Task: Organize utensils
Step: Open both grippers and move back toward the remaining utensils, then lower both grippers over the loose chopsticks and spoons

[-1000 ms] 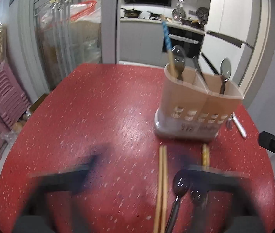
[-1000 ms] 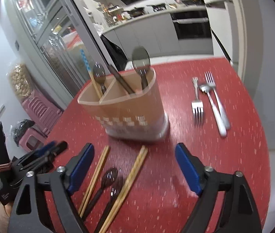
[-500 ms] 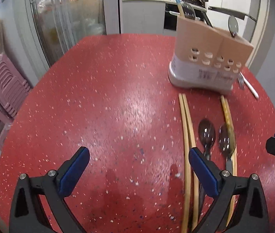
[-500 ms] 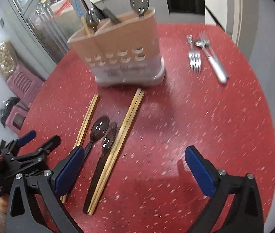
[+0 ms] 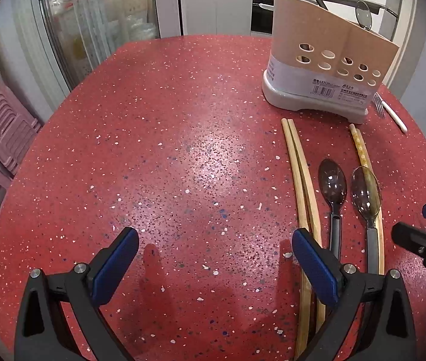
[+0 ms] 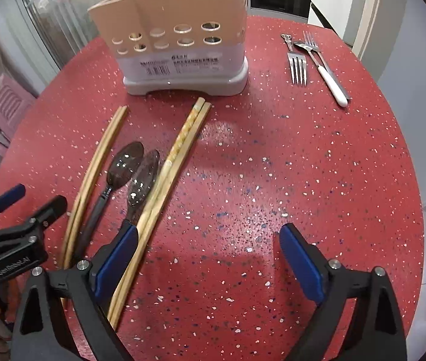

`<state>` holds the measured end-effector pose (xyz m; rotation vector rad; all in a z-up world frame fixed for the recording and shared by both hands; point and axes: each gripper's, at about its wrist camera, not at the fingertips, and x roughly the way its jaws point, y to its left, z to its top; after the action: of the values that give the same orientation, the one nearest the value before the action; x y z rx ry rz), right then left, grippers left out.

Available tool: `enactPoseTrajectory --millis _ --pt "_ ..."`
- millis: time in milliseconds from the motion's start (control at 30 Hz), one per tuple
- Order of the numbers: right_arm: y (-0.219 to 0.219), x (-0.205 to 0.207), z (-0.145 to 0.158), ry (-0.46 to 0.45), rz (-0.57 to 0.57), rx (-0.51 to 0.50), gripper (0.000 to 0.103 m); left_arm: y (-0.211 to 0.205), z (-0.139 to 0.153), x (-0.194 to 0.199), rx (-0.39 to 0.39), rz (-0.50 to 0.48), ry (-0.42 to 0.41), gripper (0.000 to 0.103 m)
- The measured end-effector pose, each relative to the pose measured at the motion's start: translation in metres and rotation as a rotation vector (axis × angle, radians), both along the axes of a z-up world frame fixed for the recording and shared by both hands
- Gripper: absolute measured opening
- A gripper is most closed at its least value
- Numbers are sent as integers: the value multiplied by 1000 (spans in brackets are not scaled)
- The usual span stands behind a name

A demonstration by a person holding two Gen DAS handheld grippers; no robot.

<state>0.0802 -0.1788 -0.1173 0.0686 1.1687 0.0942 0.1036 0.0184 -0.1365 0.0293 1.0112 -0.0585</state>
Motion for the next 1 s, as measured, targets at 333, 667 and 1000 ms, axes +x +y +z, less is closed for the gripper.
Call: enactPoseTrajectory --millis 333,667,1000 --pt "13 2 -8 9 13 -38 95 0 -4 7 11 -6 24 103" --pt "18 3 -7 8 12 -71 95 3 -4 14 -11 -6 40 103" --pt "8 1 -10 14 14 -113 95 5 -1 23 -8 -8 47 103"
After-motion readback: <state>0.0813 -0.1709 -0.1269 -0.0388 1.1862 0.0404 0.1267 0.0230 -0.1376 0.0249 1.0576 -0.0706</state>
